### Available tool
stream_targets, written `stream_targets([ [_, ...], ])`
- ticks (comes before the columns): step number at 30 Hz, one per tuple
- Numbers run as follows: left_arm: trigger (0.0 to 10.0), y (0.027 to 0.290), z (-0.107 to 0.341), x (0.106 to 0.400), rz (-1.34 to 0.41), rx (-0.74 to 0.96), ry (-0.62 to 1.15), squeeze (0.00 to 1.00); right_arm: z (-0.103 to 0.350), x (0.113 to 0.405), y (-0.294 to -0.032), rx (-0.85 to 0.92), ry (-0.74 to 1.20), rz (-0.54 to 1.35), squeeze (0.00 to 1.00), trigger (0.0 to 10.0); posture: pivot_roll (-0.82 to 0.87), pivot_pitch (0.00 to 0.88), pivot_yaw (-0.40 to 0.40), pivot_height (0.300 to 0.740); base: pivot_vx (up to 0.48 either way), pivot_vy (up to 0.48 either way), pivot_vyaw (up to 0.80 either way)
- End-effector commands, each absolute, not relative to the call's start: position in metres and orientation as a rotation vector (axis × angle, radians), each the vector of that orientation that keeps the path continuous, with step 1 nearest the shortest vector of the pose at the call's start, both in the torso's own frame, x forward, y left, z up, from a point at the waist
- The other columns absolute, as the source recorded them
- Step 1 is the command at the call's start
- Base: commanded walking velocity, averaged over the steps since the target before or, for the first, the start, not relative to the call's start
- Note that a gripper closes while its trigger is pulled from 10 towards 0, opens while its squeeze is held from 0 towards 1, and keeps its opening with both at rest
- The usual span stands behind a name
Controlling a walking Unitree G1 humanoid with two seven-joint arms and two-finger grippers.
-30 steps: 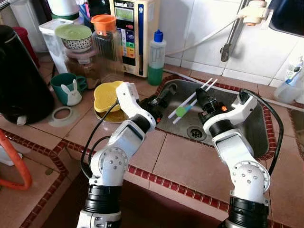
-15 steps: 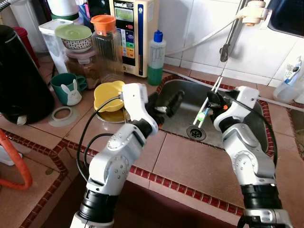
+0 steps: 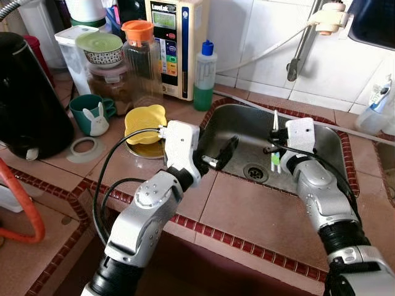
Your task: Kitchen organization
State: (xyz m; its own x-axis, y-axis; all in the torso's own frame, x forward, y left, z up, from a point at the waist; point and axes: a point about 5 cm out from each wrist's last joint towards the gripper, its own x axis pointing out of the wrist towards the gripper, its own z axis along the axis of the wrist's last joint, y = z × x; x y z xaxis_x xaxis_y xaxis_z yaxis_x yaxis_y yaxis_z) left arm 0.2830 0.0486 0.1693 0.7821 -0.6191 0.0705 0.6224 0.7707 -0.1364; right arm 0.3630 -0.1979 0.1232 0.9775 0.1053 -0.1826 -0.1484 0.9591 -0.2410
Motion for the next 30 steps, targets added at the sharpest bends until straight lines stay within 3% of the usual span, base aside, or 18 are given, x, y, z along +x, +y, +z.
stream_targets([
  [1, 10.0, 0.047, 0.172, 0.279, -0.702, -0.124, -0.045, 0.00, 0.124, 0.366, -0.200, -0.291, 0.178, 0.145, 0.00, 10.0, 0.14, 0.000, -0.008, 0.740, 0.000, 0.000, 0.00],
  [10, 10.0, 0.051, 0.161, 0.277, -0.712, -0.025, -0.053, 0.00, 0.102, 0.365, -0.212, -0.338, 0.360, 0.152, 0.00, 10.0, 0.15, 0.000, -0.003, 0.740, 0.000, 0.000, 0.00],
  [11, 10.0, 0.050, 0.161, 0.278, -0.706, -0.030, -0.055, 0.00, 0.098, 0.364, -0.214, -0.333, 0.390, 0.154, 1.00, 10.0, 0.15, 0.000, -0.003, 0.740, 0.000, 0.000, 0.00],
  [23, 10.0, 0.051, 0.162, 0.284, -0.655, -0.038, -0.065, 0.00, 0.087, 0.360, -0.215, -0.324, 0.458, 0.181, 1.00, 10.0, 0.13, 0.000, 0.000, 0.740, 0.000, 0.000, 0.00],
  [30, 10.0, 0.059, 0.165, 0.295, -0.557, -0.014, -0.087, 0.00, 0.100, 0.367, -0.214, -0.269, 0.375, 0.147, 1.00, 10.0, 0.13, 0.000, 0.000, 0.740, 0.000, 0.000, 0.00],
])
